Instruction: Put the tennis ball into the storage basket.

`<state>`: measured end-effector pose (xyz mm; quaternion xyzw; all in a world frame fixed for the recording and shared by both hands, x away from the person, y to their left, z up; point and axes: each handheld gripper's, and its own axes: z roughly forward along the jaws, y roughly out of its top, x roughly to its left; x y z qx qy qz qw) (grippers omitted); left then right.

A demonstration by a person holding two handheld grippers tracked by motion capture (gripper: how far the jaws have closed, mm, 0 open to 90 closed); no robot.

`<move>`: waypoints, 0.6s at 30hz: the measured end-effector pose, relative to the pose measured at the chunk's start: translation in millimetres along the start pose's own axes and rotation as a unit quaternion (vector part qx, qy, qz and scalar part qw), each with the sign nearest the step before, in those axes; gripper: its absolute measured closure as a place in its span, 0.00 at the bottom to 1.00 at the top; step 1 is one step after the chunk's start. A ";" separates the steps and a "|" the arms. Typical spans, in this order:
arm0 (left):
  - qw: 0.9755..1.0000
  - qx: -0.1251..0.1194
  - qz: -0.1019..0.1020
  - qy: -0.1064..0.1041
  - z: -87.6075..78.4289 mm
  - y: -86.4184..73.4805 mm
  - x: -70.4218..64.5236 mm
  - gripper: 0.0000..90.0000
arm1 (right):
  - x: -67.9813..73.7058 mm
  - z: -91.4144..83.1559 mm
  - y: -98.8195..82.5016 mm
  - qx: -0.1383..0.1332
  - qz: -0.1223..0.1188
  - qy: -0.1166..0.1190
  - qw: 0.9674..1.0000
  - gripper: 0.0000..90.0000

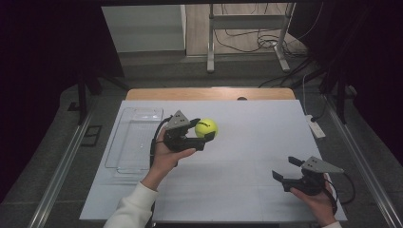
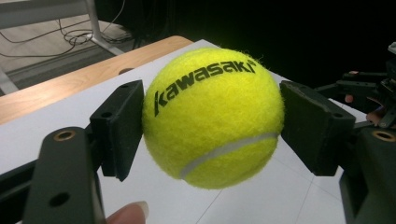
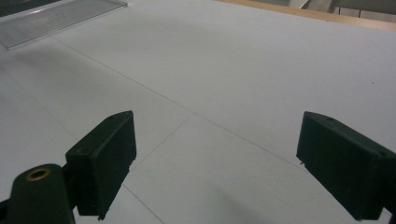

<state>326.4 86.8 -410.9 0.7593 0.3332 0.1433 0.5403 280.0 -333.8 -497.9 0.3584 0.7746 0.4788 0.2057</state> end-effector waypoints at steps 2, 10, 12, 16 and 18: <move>1.000 -0.002 -0.001 0.003 -1.6 0.4 1.9 0.30 | 0.0 0.0 0.0 0.000 0.000 0.000 1.000 0.14; 1.000 -0.010 -0.008 0.011 -6.9 1.1 8.0 0.30 | 0.0 -0.1 0.0 0.000 0.000 0.000 1.000 0.14; 1.000 -0.012 -0.010 0.014 -8.1 1.1 9.8 0.30 | 0.1 0.0 0.0 0.000 0.000 0.000 1.000 0.14; 1.000 -0.014 -0.013 0.018 -10.0 1.1 12.7 0.30 | 0.1 0.0 0.1 -0.001 0.001 0.000 1.000 0.14; 1.000 -0.014 -0.013 0.020 -10.6 1.1 13.7 0.30 | 0.1 0.0 0.1 -0.001 0.001 0.000 1.000 0.14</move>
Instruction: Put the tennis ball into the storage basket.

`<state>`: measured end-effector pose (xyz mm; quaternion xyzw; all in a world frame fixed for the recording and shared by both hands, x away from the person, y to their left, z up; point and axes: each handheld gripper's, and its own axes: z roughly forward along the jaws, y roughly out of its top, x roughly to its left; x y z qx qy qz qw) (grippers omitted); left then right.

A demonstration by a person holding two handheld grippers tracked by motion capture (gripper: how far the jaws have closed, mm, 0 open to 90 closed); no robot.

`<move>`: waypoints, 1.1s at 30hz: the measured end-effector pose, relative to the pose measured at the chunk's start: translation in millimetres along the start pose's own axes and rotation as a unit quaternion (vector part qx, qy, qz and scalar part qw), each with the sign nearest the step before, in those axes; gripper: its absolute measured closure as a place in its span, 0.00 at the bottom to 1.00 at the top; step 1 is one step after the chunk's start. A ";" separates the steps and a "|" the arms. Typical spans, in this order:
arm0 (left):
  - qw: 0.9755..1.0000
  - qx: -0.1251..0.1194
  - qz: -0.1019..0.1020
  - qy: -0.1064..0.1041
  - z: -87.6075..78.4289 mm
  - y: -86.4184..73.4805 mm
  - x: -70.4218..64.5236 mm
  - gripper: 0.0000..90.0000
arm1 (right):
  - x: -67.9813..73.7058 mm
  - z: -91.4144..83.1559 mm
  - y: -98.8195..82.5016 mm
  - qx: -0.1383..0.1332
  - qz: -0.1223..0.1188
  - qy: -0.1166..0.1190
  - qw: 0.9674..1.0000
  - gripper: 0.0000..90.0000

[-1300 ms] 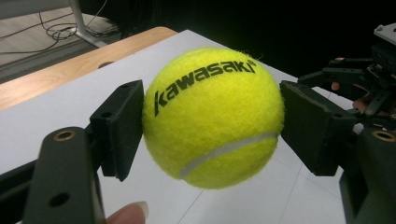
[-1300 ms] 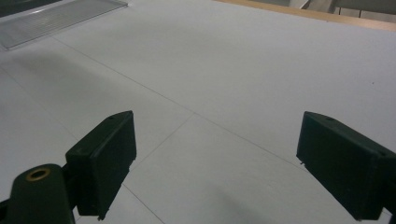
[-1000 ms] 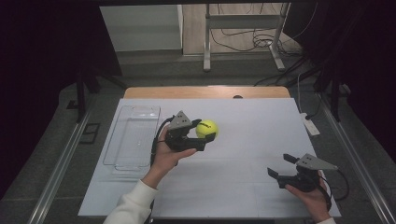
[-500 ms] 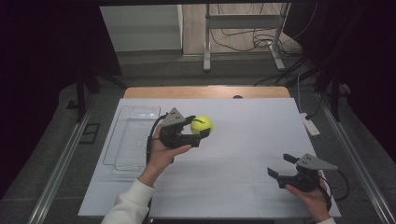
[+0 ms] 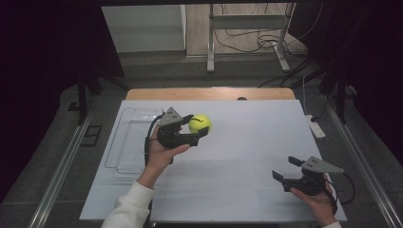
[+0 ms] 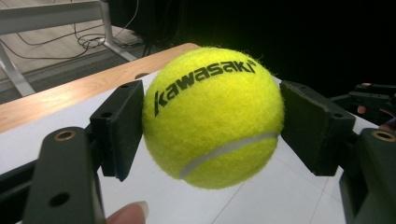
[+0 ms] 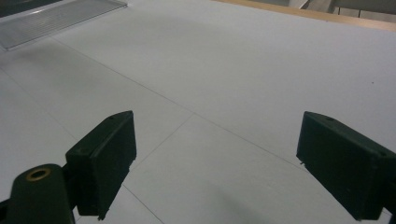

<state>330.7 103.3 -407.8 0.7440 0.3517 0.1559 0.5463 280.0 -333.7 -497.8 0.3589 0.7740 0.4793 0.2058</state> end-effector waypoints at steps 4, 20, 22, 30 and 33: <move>1.000 -0.002 -0.002 0.005 -2.1 0.1 3.7 0.30 | 0.1 0.1 0.0 0.000 0.000 0.000 1.000 0.14; 1.000 -0.006 -0.010 0.027 -7.9 -0.5 15.4 0.30 | 0.5 -0.7 0.5 -0.002 -0.003 0.000 1.000 0.14; 0.999 -0.007 -0.011 0.029 -8.2 -0.6 16.4 0.30 | 0.5 -0.9 0.5 -0.002 -0.003 0.000 1.000 0.14; 0.999 -0.011 -0.018 0.041 -12.6 -0.7 23.4 0.30 | 0.4 -1.0 0.6 -0.004 -0.005 0.000 1.000 0.14; 0.999 -0.012 -0.018 0.047 -15.0 -0.4 25.4 0.30 | 0.6 -1.3 0.8 -0.004 -0.004 -0.001 1.000 0.14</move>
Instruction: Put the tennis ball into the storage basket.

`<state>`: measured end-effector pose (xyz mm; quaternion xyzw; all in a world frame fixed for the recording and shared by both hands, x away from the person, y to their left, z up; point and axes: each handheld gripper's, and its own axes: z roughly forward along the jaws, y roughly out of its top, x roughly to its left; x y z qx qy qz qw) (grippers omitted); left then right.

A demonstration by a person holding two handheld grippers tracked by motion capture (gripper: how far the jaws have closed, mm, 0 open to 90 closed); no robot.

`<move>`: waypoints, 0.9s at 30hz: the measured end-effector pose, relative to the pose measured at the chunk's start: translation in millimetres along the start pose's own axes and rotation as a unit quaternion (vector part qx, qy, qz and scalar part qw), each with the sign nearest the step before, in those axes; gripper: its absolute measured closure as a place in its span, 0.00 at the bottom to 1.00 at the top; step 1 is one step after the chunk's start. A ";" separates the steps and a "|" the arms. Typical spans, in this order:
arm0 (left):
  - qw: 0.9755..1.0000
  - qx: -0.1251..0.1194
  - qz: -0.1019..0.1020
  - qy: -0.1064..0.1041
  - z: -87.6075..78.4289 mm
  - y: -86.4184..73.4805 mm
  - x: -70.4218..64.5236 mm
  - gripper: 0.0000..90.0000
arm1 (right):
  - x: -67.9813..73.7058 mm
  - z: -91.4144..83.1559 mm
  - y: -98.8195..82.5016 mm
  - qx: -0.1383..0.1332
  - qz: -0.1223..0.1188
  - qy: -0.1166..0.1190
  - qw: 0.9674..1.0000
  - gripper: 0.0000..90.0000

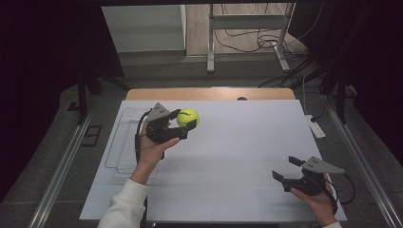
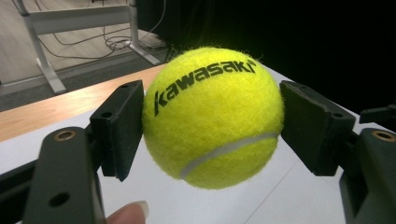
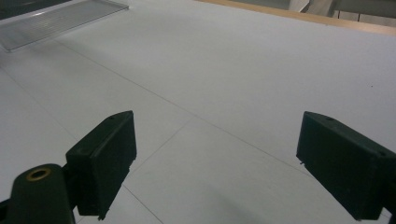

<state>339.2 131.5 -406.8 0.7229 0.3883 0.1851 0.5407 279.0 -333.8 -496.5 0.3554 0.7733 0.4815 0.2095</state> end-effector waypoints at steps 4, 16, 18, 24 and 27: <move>1.000 -0.002 0.000 0.008 -2.1 0.2 3.7 0.30 | 0.1 0.1 0.0 0.000 0.000 0.000 1.000 0.14; 1.000 -0.007 -0.004 0.023 -8.0 1.2 11.5 0.30 | 0.2 0.5 -0.1 0.001 0.000 0.000 1.000 0.14; 1.000 -0.008 -0.004 0.027 -8.9 1.4 12.7 0.30 | 0.2 0.4 -0.2 0.001 0.000 0.000 1.000 0.14; 0.999 -0.010 -0.007 0.034 -11.1 1.5 16.6 0.30 | 0.3 0.4 -0.2 0.001 0.000 0.000 1.000 0.14; 0.999 -0.012 -0.009 0.040 -12.6 1.5 19.5 0.30 | 0.3 0.4 -0.2 0.001 0.001 0.000 1.000 0.14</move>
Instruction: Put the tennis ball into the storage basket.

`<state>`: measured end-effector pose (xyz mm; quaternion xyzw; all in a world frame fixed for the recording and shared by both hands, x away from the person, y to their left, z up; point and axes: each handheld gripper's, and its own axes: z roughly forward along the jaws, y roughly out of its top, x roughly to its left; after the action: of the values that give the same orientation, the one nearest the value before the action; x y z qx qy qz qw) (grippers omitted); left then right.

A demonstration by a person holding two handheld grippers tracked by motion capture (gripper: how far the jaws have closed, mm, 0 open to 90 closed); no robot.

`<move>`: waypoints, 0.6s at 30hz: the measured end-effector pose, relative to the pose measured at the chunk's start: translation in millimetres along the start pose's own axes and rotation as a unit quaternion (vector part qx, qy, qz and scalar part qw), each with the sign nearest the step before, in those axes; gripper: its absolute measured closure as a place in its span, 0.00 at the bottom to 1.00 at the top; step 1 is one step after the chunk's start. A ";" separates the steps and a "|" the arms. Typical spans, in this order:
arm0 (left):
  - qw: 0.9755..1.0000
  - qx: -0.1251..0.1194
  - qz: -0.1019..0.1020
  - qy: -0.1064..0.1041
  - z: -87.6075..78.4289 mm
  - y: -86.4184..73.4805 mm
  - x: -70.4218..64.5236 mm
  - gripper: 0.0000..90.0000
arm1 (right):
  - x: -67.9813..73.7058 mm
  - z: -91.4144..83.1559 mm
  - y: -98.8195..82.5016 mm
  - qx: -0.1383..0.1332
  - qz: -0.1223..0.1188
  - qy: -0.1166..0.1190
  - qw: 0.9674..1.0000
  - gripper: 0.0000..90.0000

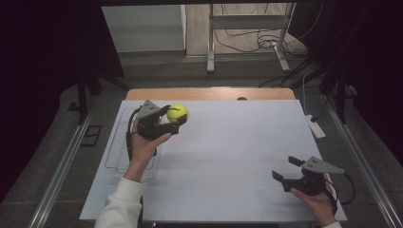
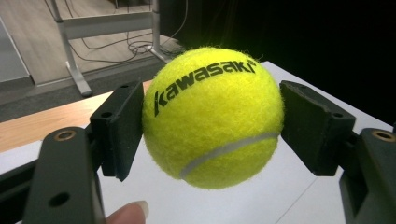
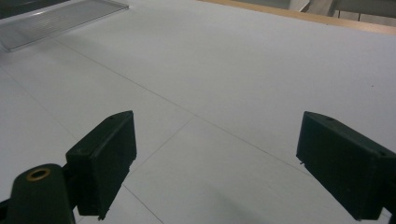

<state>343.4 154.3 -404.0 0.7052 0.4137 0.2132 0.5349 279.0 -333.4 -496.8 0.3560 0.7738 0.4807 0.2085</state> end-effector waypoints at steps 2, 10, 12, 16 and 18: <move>1.000 -0.001 -0.001 0.004 -1.1 0.1 2.3 0.30 | 0.0 0.0 0.0 0.000 0.000 0.000 1.000 0.14; 1.000 -0.006 -0.009 0.016 -5.6 0.2 12.0 0.30 | 0.1 0.1 0.0 0.000 0.000 -0.001 1.000 0.14; 1.000 -0.007 -0.011 0.020 -6.3 0.0 14.3 0.30 | 0.1 0.1 0.0 0.000 0.000 -0.001 1.000 0.14; 1.000 -0.007 -0.014 0.025 -7.6 -0.3 18.6 0.30 | 0.1 0.1 0.1 0.000 -0.001 -0.001 1.000 0.14; 0.999 -0.008 -0.017 0.030 -8.9 -0.9 23.1 0.30 | 0.2 0.2 0.0 0.000 0.000 0.000 1.000 0.14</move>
<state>349.6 178.3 -405.0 0.6871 0.4402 0.2280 0.5312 279.0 -333.1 -497.0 0.3560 0.7738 0.4807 0.2084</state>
